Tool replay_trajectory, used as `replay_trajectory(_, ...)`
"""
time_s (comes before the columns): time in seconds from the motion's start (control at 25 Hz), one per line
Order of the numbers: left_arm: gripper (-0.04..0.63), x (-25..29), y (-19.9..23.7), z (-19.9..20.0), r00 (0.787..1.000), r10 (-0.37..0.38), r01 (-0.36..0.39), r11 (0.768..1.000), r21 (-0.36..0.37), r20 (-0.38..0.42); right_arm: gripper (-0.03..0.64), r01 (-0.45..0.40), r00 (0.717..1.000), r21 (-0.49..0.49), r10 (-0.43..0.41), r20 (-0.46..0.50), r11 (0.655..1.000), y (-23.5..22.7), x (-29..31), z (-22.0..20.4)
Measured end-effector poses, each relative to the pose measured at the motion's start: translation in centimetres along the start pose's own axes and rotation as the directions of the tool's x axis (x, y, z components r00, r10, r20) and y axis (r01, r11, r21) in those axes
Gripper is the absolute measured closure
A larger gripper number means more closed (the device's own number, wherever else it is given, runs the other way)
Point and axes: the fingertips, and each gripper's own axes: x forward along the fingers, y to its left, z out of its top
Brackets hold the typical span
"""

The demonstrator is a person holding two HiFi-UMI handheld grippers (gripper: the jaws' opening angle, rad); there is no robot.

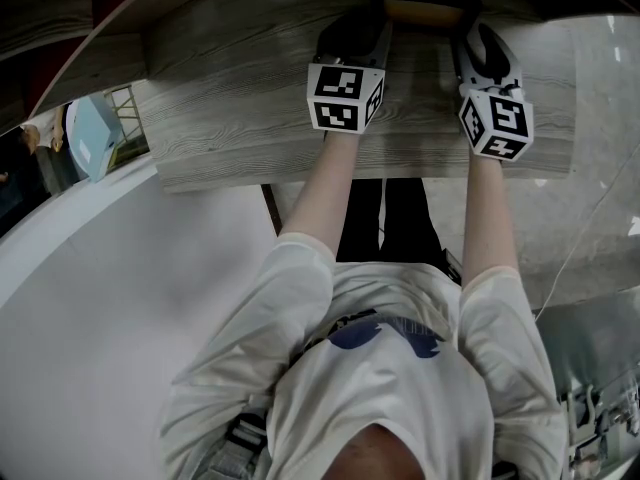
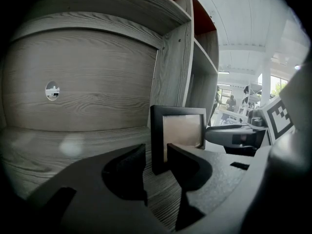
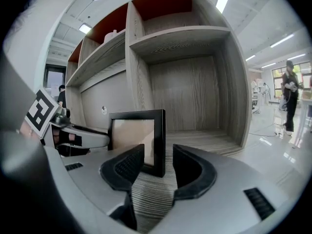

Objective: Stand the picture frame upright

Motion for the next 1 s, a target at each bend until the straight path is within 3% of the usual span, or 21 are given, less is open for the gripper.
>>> replay_trajectory(0.4,0.469,-2.4,-0.3,1.0,1.0,0.022,-0.022,1.0,0.003,0.021,0.443,-0.006,1.0,-0.024,0.007,0.013,1.0,1.8,-1.7,1.2)
replay_trajectory(1.0,0.469,-11.6,-1.7,2.5,0.997,0.051,-0.052,0.998,0.021,0.054,0.434,-0.031,0.999,-0.025,0.032,0.036,0.999,6.3,-9.8,4.9)
